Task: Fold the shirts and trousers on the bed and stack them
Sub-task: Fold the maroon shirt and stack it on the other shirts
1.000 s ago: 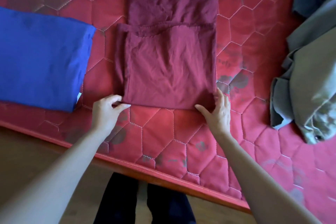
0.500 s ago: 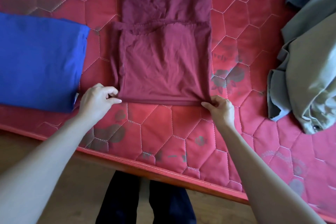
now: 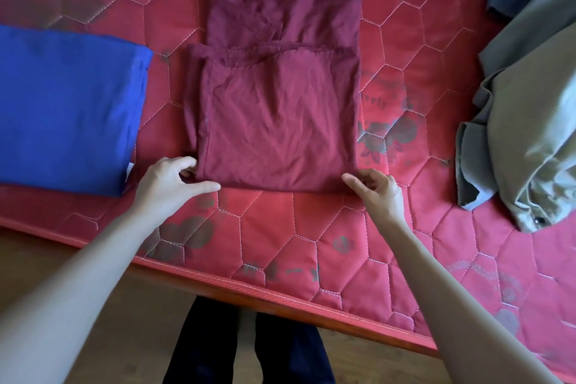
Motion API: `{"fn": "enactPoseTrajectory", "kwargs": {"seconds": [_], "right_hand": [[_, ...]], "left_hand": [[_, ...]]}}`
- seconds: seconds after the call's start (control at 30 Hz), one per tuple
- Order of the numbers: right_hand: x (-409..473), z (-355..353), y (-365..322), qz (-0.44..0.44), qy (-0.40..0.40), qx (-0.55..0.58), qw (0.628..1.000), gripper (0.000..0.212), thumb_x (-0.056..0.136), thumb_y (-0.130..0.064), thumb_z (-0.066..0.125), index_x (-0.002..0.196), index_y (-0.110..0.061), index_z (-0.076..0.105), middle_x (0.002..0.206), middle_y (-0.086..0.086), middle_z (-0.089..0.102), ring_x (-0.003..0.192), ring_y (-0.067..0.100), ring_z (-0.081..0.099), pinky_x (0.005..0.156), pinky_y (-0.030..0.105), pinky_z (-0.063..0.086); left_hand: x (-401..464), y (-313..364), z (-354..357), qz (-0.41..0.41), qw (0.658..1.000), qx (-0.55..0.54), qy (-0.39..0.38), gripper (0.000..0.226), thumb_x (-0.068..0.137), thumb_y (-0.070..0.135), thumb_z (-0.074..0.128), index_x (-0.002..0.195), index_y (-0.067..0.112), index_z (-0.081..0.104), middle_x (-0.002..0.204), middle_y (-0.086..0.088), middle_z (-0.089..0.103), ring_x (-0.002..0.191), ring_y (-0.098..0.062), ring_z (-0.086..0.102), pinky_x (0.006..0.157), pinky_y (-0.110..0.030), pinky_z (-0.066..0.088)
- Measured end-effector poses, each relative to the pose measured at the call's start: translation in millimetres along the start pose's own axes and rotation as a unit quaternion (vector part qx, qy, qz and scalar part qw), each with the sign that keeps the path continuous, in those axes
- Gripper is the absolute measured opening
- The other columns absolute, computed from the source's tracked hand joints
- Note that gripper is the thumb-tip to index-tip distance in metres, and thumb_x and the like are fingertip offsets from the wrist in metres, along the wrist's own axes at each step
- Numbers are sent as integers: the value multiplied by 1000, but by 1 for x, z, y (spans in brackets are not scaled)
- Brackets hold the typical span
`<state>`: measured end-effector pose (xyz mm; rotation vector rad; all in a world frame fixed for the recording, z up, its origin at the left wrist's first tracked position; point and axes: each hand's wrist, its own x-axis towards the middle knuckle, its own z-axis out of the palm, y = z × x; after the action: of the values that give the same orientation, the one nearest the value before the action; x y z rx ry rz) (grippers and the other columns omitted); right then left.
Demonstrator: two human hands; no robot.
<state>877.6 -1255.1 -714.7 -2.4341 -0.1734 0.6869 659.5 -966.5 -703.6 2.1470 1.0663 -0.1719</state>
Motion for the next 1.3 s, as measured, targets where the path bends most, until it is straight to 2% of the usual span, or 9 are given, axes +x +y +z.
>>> {"fn": "enactPoseTrajectory", "kwargs": {"seconds": [0.07, 0.13, 0.33, 0.53, 0.67, 0.83, 0.93, 1.13, 1.3], "right_hand": [[7, 2, -10, 9, 11, 18, 1000, 22, 85, -48, 67, 87, -26, 70, 74, -12, 66, 89, 20, 60, 77, 34, 46], [18, 6, -21, 24, 21, 20, 999, 25, 87, -47, 64, 88, -22, 68, 69, -13, 61, 81, 18, 57, 70, 31, 39], [46, 11, -41, 36, 58, -29, 997, 23, 87, -26, 67, 78, -7, 59, 70, 0, 55, 71, 22, 50, 60, 29, 29], [47, 13, -43, 63, 67, -42, 995, 19, 84, -29, 71, 82, -13, 61, 85, 3, 65, 84, 23, 57, 66, 30, 36], [49, 13, -56, -46, 143, -105, 983, 46, 81, -33, 75, 117, -10, 59, 114, 8, 59, 110, 30, 49, 88, 37, 40], [86, 13, -86, -188, 98, -157, 964, 55, 85, -31, 71, 133, -13, 54, 127, 9, 55, 117, 30, 47, 97, 38, 39], [118, 15, -106, -230, 56, -185, 954, 55, 89, -31, 66, 139, -15, 49, 132, 6, 53, 122, 28, 45, 101, 40, 38], [161, 24, -147, -342, -20, -270, 900, 62, 88, -44, 64, 144, -25, 45, 145, 1, 45, 140, 22, 30, 113, 41, 25], [176, 38, -169, -387, -46, -290, 874, 42, 80, -42, 73, 112, -16, 69, 112, 3, 63, 118, 28, 49, 106, 39, 26]], "left_hand": [[1, 4, -2, -28, 997, -71, 13, 31, 74, 48, 78, 82, 20, 69, 77, 10, 67, 75, -6, 60, 70, -26, 45], [7, 13, 0, -38, 994, -97, 22, 31, 80, 49, 72, 81, 18, 69, 72, 4, 67, 70, -12, 60, 67, -25, 43], [35, 26, -3, -80, 994, -56, 53, 23, 86, 31, 71, 78, 9, 68, 75, -7, 68, 77, -30, 62, 72, -41, 48], [36, 27, 2, -115, 991, -15, 66, 24, 87, 35, 67, 72, 17, 59, 73, 2, 64, 83, -30, 62, 67, -35, 43], [48, 39, -7, -28, 987, 9, 159, 22, 85, 37, 69, 97, 18, 65, 95, 3, 68, 91, -25, 60, 70, -38, 46], [101, 60, -15, -11, 990, 26, 138, 48, 85, 46, 67, 120, 13, 61, 114, -6, 65, 107, -32, 57, 83, -44, 47], [131, 71, -18, -48, 989, 16, 139, 46, 82, 50, 69, 110, 14, 65, 110, -8, 67, 106, -34, 59, 80, -43, 46], [148, 73, -23, -24, 983, -13, 179, 20, 84, 30, 73, 88, 11, 68, 92, -9, 66, 89, -33, 61, 67, -38, 43], [148, 59, -36, -2, 981, -85, 175, 17, 86, 26, 71, 85, 10, 65, 80, -1, 64, 79, -30, 62, 72, -44, 48]]}}
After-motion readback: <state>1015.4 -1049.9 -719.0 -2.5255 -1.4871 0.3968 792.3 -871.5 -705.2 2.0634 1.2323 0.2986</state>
